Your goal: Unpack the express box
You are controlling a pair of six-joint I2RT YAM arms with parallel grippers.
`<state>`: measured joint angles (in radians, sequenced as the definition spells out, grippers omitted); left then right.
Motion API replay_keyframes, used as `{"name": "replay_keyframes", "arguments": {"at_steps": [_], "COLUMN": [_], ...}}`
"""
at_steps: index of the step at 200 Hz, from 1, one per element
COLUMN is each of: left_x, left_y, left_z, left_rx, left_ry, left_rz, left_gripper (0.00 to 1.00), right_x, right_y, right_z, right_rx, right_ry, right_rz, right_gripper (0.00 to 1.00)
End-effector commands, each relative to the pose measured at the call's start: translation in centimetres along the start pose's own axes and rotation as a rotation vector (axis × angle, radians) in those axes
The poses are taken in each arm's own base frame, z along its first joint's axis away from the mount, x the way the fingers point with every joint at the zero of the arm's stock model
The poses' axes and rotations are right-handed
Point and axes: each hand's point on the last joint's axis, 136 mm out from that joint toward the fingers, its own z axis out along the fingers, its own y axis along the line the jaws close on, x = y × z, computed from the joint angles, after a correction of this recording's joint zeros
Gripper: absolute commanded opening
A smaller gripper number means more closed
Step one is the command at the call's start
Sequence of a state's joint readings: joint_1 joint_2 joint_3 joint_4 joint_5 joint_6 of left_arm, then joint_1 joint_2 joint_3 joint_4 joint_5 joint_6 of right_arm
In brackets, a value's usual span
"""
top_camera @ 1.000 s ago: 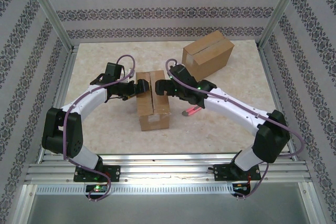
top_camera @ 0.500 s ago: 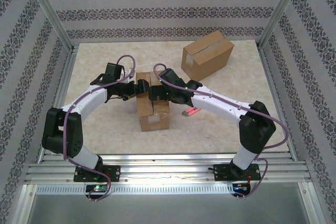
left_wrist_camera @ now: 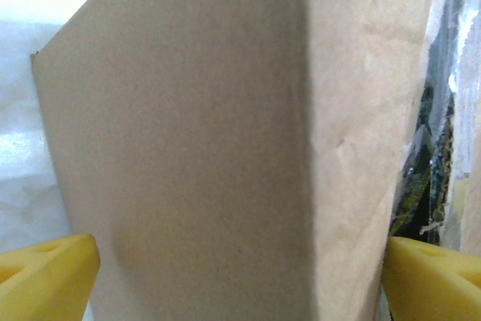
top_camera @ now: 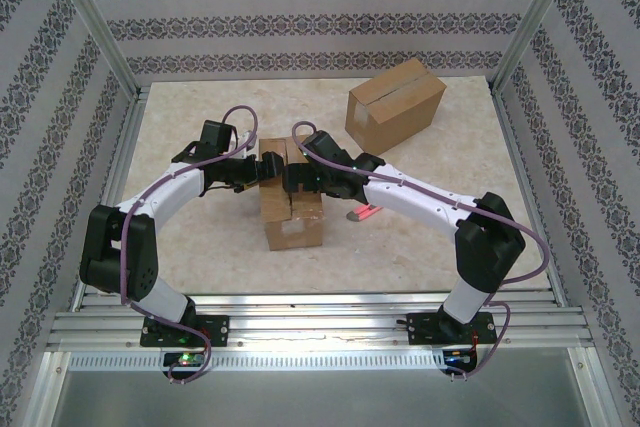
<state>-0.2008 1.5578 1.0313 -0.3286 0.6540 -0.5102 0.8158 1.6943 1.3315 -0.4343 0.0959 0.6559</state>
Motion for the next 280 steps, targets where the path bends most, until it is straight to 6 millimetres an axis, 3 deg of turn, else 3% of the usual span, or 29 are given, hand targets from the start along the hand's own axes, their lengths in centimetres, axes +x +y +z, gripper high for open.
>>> {"name": "replay_keyframes", "arguments": {"at_steps": [1, 29, 57, 183, 280], "left_x": [2.0, 2.0, 1.9, 1.8, 2.9], "left_y": [1.7, 1.8, 1.7, 1.5, 2.4], "left_z": [0.7, 0.7, 0.7, 0.7, 1.0], "left_rx": [-0.042, -0.042, -0.039, -0.034, -0.050], "left_ry": [0.063, 0.064, 0.060, 0.062, 0.084], "left_rz": [-0.037, -0.038, -0.038, -0.035, -0.047], "left_gripper": [0.95, 0.95, 0.95, 0.95, 0.95], "right_x": [0.2, -0.7, -0.7, 2.4, 0.6], "right_y": [1.6, 2.4, 2.5, -0.5, -2.3], "right_z": [-0.9, -2.6, -3.0, 1.1, -1.6], "right_rx": [-0.082, -0.124, -0.138, -0.005, 0.204], "right_ry": [0.003, -0.032, -0.032, 0.049, 0.008], "right_rz": [0.013, 0.008, 0.012, 0.012, -0.124], "right_gripper": [0.98, 0.98, 0.98, 0.98, 0.95]}}
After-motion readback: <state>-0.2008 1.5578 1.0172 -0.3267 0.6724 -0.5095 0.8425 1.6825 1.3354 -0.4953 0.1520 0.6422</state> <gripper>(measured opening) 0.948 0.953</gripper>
